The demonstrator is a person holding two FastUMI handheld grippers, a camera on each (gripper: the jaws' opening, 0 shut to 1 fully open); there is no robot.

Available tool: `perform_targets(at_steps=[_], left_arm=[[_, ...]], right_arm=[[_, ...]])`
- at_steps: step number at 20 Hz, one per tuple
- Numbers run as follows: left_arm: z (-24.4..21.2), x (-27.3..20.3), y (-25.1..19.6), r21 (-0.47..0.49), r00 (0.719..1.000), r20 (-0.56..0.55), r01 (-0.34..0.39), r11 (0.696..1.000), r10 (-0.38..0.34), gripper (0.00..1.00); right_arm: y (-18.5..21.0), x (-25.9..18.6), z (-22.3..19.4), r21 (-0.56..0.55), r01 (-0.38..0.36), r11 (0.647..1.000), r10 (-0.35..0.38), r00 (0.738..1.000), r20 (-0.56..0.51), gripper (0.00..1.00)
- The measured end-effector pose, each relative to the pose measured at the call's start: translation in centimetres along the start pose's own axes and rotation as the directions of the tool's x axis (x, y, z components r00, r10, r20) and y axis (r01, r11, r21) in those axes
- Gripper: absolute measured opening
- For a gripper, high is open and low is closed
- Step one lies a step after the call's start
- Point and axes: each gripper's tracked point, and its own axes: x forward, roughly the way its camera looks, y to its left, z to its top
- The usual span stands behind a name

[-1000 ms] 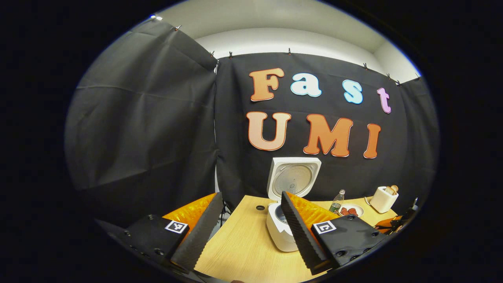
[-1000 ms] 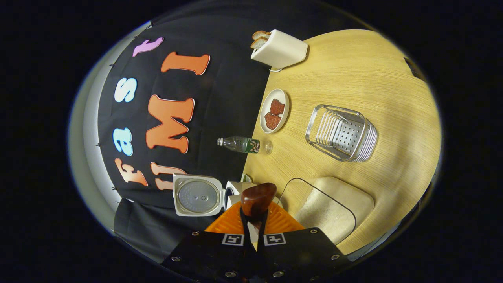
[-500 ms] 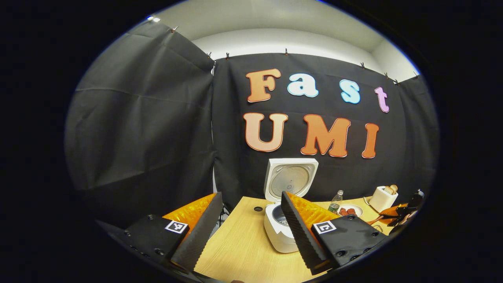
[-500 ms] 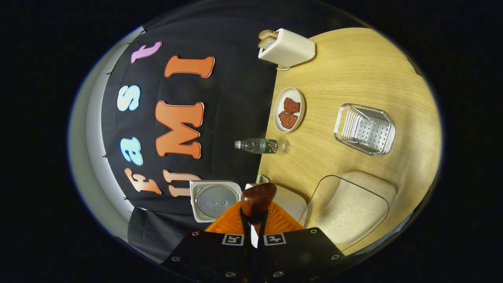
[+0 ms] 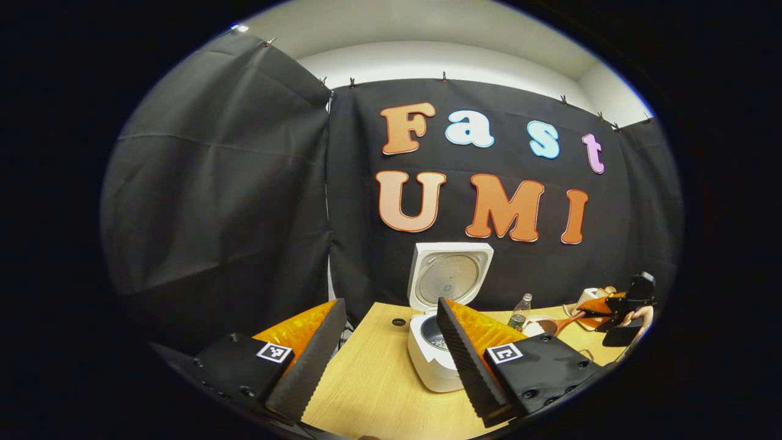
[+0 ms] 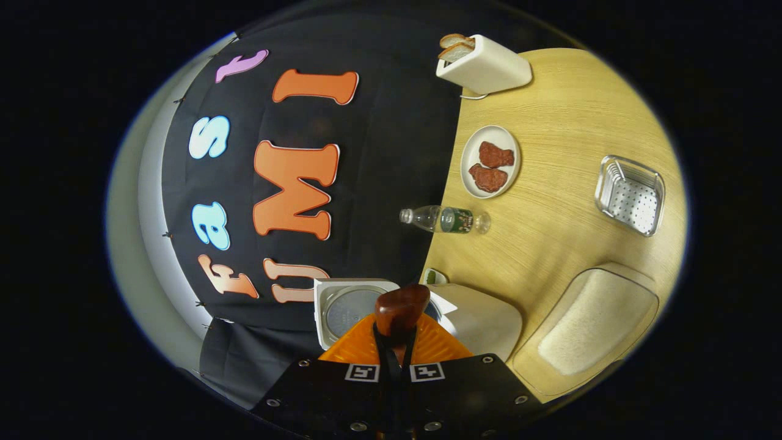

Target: Close the left gripper, press the button to open the rice cooker; take a wooden spoon from the chopstick holder with the right hand, scoop a spoonful of rice and pour it into the rice cooker, then put the wooden spoon back into the chopstick holder.

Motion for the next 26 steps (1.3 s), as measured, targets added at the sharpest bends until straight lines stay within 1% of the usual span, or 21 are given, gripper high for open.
perform_targets(at_steps=[6, 10, 13, 15, 18, 22, 26], left_arm=[[-0.3, 0.6, 0.2, 0.0, 1.0, -0.008, 0.017, 1.0, -0.017, 1.0], [-0.4, 1.2, 0.4, 0.003, 0.999, -0.014, 0.029, 1.0, -0.029, 1.0], [-0.7, 1.5, 0.6, -0.006, 0.999, -0.016, 0.031, 0.999, -0.031, 1.0], [-0.8, 1.5, 0.8, -0.004, 0.999, -0.019, 0.03, 1.0, -0.03, 1.0], [-1.1, 1.5, 1.2, 0.004, 0.999, -0.022, 0.024, 1.0, -0.024, 1.0], [-1.5, 1.7, 1.3, -0.003, 0.999, -0.034, 0.028, 1.0, -0.028, 1.0], [-1.7, 1.7, 1.6, -0.008, 0.999, -0.035, 0.021, 1.0, -0.022, 1.0]], right_arm=[[4.2, 5.2, -0.4, -0.058, 0.001, 0.998, 0.0, 1.0, 0.01, 0.04], [6.8, 8.6, -0.5, -0.161, -0.006, 0.987, 0.012, 0.999, 0.035, 0.04], [7.6, 10.8, -1.2, -0.248, 0.013, 0.969, -0.002, 0.999, 0.047, 0.04], [7.9, 12.1, -1.6, -0.296, 0.025, 0.955, -0.009, 0.998, 0.057, 0.04], [7.4, 13.3, -2.3, -0.375, 0.055, 0.925, -0.035, 0.998, 0.06, 0.04], [7.7, 13.8, -2.8, -0.447, 0.055, 0.893, -0.028, 0.997, 0.067, 0.04], [7.7, 13.9, -3.4, -0.544, 0.052, 0.838, -0.019, 0.998, 0.067, 0.04]])
